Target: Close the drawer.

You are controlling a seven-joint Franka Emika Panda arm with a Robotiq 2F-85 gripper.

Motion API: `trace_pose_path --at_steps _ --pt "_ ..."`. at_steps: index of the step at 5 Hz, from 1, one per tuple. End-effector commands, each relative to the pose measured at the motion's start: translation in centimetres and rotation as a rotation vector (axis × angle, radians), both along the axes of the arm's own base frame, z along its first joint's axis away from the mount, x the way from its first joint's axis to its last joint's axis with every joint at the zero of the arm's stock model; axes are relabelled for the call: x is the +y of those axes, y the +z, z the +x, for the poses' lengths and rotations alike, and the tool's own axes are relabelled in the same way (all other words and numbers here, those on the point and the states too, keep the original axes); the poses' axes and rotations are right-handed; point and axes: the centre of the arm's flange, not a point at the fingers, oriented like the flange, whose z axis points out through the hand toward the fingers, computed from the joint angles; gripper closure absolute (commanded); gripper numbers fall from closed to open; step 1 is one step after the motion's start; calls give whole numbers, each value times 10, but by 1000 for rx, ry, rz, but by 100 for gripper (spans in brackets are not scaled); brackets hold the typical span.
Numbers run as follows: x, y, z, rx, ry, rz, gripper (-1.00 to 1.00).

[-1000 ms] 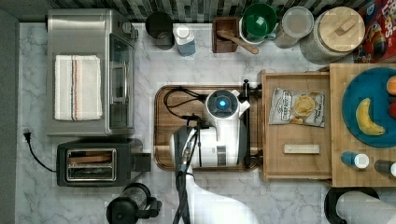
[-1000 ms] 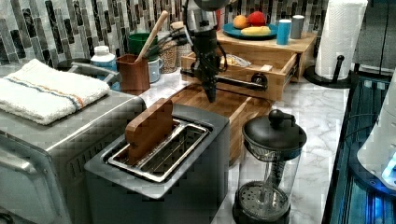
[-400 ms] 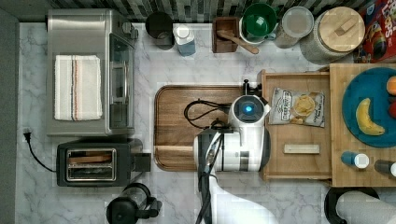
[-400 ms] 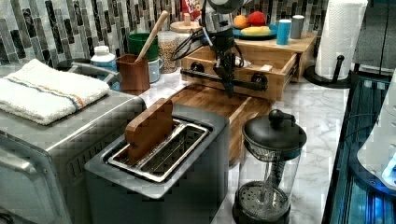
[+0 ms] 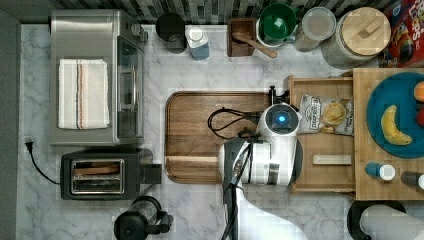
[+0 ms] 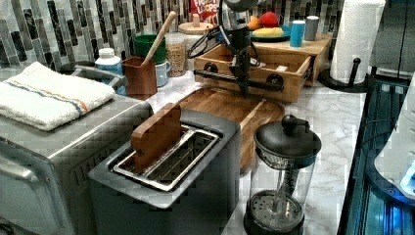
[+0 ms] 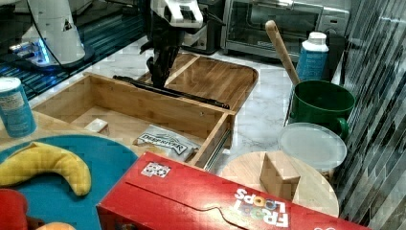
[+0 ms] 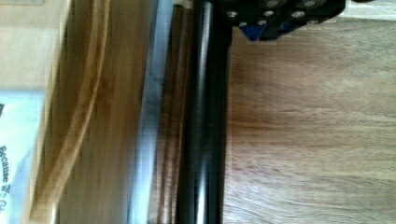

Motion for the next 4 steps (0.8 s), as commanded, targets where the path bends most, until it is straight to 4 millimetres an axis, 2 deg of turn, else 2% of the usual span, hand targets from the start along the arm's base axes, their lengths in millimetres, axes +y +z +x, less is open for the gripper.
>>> trace_pose_path --at_steps 1,2,3,4 --pt "-111 56 27 -303 -65 -111 100" --pt "-153 57 23 -295 -40 -137 100" --pt "-204 54 23 -268 -20 -129 100" --pt "-251 46 22 -296 -30 -127 100"
